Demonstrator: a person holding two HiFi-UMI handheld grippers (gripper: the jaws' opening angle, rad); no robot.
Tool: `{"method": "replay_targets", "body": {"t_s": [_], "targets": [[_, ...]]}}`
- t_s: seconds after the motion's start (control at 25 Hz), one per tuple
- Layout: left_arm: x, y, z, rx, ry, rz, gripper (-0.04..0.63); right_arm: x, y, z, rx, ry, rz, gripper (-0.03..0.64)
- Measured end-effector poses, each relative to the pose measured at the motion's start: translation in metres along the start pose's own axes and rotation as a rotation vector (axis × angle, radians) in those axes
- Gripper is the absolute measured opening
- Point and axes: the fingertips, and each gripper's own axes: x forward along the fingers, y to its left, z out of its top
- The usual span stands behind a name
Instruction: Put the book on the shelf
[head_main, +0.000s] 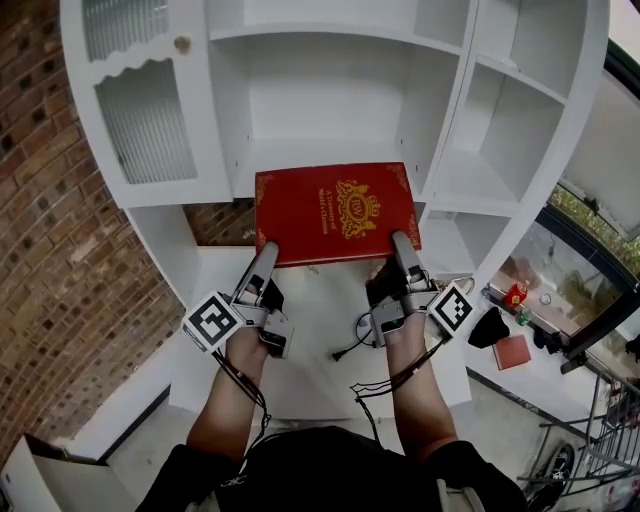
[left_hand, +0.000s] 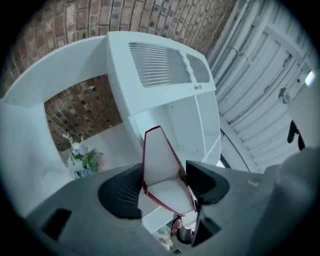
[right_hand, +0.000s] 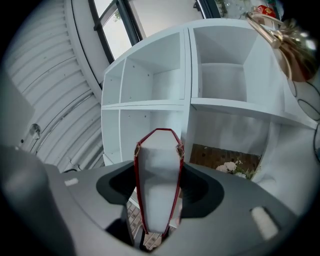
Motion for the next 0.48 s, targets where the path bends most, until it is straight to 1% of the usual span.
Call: {"method": "replay_targets", "body": {"t_s": [0.08, 0.2, 0.36, 0.48], "targets": [[0.005, -0.001, 0.006, 0.010, -0.005, 0.001, 0.279, 0.004, -0.004, -0.001, 0.012, 0.005, -0.014, 0.264], [0.011, 0.005, 0.015, 0.042, -0.013, 0.026, 0.279, 0.012, -0.010, -0.003, 0.028, 0.012, -0.045, 0.265], [0.023, 0.011, 0.023, 0.074, -0.030, 0.038, 0.281, 0.024, -0.018, -0.001, 0.026, 0.012, -0.073, 0.267], [0.030, 0.015, 0.027, 0.129, -0.041, 0.055, 0.281, 0.030, -0.022, 0.003, -0.002, -0.001, -0.088, 0.272]]}}
